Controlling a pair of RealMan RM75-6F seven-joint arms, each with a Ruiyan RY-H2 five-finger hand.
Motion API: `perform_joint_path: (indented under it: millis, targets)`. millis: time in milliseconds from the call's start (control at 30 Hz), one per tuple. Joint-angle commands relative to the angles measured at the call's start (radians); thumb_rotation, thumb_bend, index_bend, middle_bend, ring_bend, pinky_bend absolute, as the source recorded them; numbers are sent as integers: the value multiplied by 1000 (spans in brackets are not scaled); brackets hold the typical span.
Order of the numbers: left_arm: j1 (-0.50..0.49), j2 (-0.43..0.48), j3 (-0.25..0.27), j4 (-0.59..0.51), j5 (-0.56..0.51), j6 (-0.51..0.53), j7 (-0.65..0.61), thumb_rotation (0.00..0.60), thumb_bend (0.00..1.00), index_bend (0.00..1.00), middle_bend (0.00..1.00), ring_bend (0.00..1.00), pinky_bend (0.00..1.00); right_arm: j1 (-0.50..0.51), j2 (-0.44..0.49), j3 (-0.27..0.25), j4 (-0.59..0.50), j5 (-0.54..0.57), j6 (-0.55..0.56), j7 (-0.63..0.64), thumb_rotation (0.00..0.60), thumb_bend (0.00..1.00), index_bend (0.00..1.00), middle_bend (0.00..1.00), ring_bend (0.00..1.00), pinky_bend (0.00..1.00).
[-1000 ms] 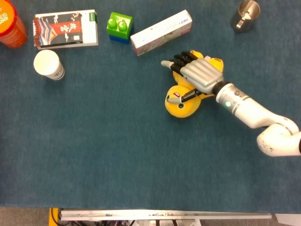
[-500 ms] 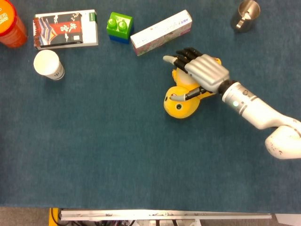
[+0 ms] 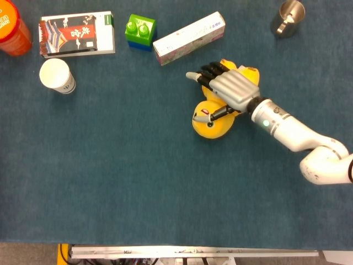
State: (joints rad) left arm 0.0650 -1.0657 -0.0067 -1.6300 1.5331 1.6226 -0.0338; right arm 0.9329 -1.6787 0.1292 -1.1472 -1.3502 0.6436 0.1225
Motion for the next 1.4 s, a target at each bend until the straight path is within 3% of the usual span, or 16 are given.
perform_joint_path:
  millis: [33, 467, 667, 933, 1167, 1267, 1400]
  targets:
    - [0, 0, 0, 1, 0, -1, 0, 600, 148, 124, 103, 93, 4, -4, -2, -6, 14, 7, -2, -6, 132, 0, 65, 138, 0, 0]
    - [-6, 0, -2, -4, 8, -6, 1, 600, 149, 124, 103, 93, 4, -52, 102, -3, -74, -17, 83, 23, 131, 0, 65, 138, 0, 0]
    - [-7, 2, -2, -5, 13, -2, -3, 600, 149, 124, 103, 93, 4, -102, 219, -10, -207, -69, 185, 42, 130, 0, 65, 138, 0, 0]
    - [-16, -2, -4, 3, 25, -6, -7, 600, 148, 124, 103, 93, 4, -237, 426, -51, -413, -89, 355, -34, 136, 0, 65, 138, 0, 0]
    - [-29, -4, -10, 11, 27, -17, -17, 600, 149, 124, 103, 93, 4, -383, 572, -100, -507, -76, 514, -164, 358, 0, 65, 138, 0, 0]
    - [-36, -6, -13, 12, 30, -20, -19, 600, 149, 124, 103, 93, 4, -452, 614, -121, -511, -77, 586, -172, 406, 0, 65, 138, 0, 0]
    - [-45, -9, -13, 13, 33, -31, -16, 600, 149, 124, 103, 93, 4, -552, 642, -144, -483, -101, 708, -143, 424, 0, 65, 138, 0, 0]
